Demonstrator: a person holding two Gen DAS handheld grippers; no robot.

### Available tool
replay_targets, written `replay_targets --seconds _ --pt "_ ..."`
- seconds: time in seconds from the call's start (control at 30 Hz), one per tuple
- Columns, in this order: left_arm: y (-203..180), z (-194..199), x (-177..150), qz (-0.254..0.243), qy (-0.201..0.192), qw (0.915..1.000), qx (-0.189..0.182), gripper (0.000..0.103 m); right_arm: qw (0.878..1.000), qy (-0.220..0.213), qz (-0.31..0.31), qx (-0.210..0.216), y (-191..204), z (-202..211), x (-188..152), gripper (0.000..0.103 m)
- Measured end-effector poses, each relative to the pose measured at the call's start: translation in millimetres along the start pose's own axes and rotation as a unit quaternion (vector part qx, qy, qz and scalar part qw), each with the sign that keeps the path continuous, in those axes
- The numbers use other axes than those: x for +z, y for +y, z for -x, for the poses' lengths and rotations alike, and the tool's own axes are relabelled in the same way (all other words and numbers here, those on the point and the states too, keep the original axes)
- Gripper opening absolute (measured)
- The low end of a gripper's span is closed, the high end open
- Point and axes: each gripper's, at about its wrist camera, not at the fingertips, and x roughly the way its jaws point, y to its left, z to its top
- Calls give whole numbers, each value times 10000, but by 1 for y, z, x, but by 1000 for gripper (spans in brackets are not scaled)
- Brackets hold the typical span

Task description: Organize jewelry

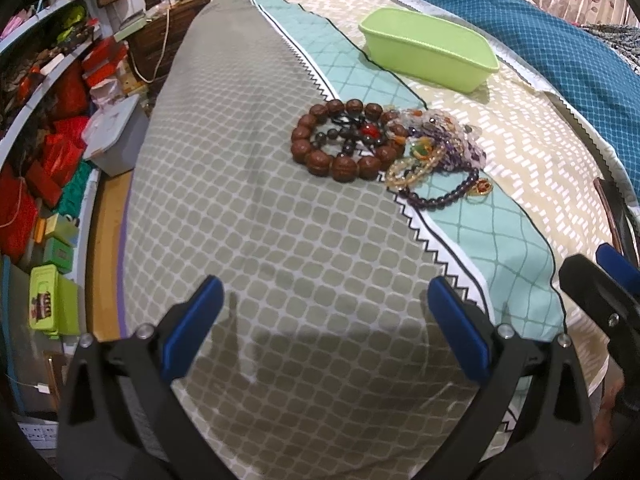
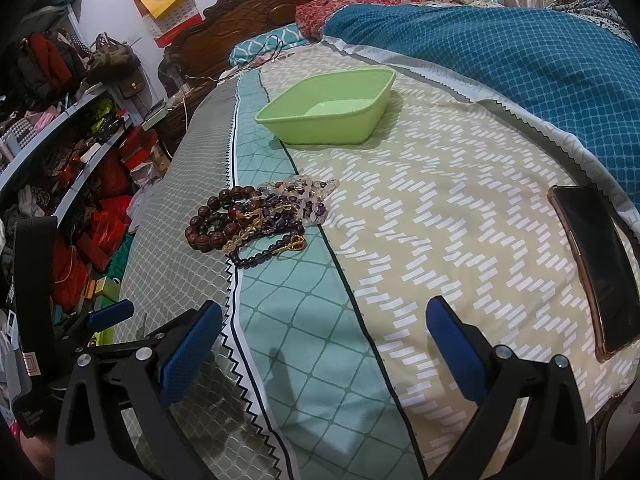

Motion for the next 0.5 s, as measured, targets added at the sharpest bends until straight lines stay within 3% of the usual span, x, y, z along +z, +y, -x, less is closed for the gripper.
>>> replay_targets --seconds 0.5 --pt "2 -5 2 23 74 10000 -5 99 9998 5 170 48 4 -5 1 75"
